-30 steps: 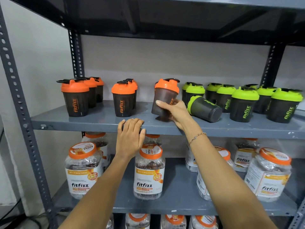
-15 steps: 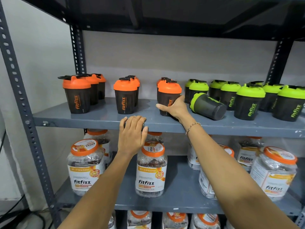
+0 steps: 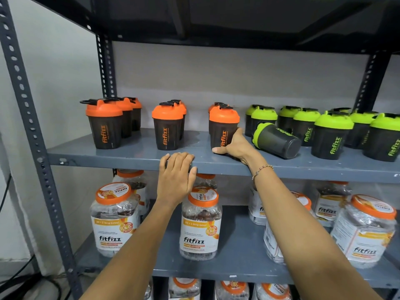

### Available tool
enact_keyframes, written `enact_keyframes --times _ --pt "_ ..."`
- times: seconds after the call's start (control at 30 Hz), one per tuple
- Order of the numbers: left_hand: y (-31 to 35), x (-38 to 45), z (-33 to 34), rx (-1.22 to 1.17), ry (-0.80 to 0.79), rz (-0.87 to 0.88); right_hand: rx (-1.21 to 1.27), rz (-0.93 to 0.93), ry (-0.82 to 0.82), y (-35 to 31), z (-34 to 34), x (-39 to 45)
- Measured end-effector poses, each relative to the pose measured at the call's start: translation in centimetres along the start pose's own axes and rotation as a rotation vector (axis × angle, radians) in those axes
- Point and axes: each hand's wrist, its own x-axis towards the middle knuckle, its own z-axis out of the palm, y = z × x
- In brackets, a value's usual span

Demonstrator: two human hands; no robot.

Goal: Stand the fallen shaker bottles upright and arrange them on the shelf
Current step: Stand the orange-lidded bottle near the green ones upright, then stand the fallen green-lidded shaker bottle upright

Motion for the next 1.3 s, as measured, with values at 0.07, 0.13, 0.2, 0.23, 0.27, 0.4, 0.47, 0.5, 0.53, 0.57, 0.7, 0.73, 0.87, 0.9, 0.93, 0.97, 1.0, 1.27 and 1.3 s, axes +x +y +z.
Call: enact_keyframes --times 0.07,0.13,0.2,0.23,0.27,0.4,0.47,0.5,0.53,0.57,0.7,0.73,0.87,0.9,0.93,0.97,1.0,1.27,1.3 --pt "0.0 0.0 0.0 -0.002 0.001 0.004 -0.022 0.003 -0.015 -0.1 -0.4 -0.2" --pt "0.0 0.0 0.0 -0.004 0.002 0.005 -0.065 0.003 -0.042 -0.1 -1.1 -0.6" --pt "0.0 0.0 0.0 -0.008 0.001 -0.003 -0.092 -0.008 -0.054 -0.3 -2.3 -1.3" --pt "0.1 0.0 0.1 -0.011 -0.002 -0.012 -0.101 -0.025 -0.045 -0.4 -3.0 -1.7" --pt "0.2 0.0 0.1 -0.014 -0.007 -0.023 -0.119 -0.056 -0.022 -0.6 -4.0 -2.2" --pt "1.2 0.3 -0.1 -0.064 0.004 -0.11 -0.096 -0.206 0.203 -0.4 -8.5 -3.3" --pt "2.2 0.5 -0.4 -0.107 0.031 -0.172 -0.047 -0.243 0.356 0.3 -11.1 -3.5" --pt "2.8 0.7 -0.5 -0.123 0.039 -0.187 -0.038 -0.248 0.423 0.6 -12.3 -3.6" --pt "3.6 1.0 -0.6 -0.136 0.037 -0.181 -0.051 -0.239 0.469 1.0 -13.3 -3.8" --pt "4.7 1.2 -0.6 -0.142 0.023 -0.154 -0.076 -0.213 0.49 1.5 -14.2 -3.9" --pt "10.0 1.9 0.8 -0.142 -0.079 -0.002 -0.196 -0.036 0.377 3.2 -15.9 -3.8" --pt "11.2 1.9 1.2 -0.136 -0.096 0.01 -0.224 0.006 0.334 3.5 -15.9 -3.8" --pt "13.2 2.0 2.2 -0.068 -0.097 -0.048 -0.176 0.131 0.2 4.4 -16.0 -3.3" --pt "13.2 2.0 2.4 -0.044 -0.093 -0.049 -0.123 0.148 0.157 4.4 -15.9 -3.3" --pt "13.1 2.0 2.5 -0.021 -0.089 -0.044 -0.061 0.166 0.118 4.4 -16.0 -3.1" --pt "13.2 2.0 2.5 -0.006 -0.084 -0.04 0.001 0.195 0.082 4.4 -16.2 -2.9" --pt "13.1 1.9 2.5 0.0 -0.079 -0.04 0.035 0.223 0.041 4.2 -16.3 -2.8" --pt "13.2 1.8 2.3 0.038 -0.095 -0.043 0.008 0.252 -0.024 3.5 -16.4 -2.8" --pt "13.2 1.8 2.2 0.04 -0.099 -0.041 0.091 0.253 -0.008 3.9 -16.3 -2.7"
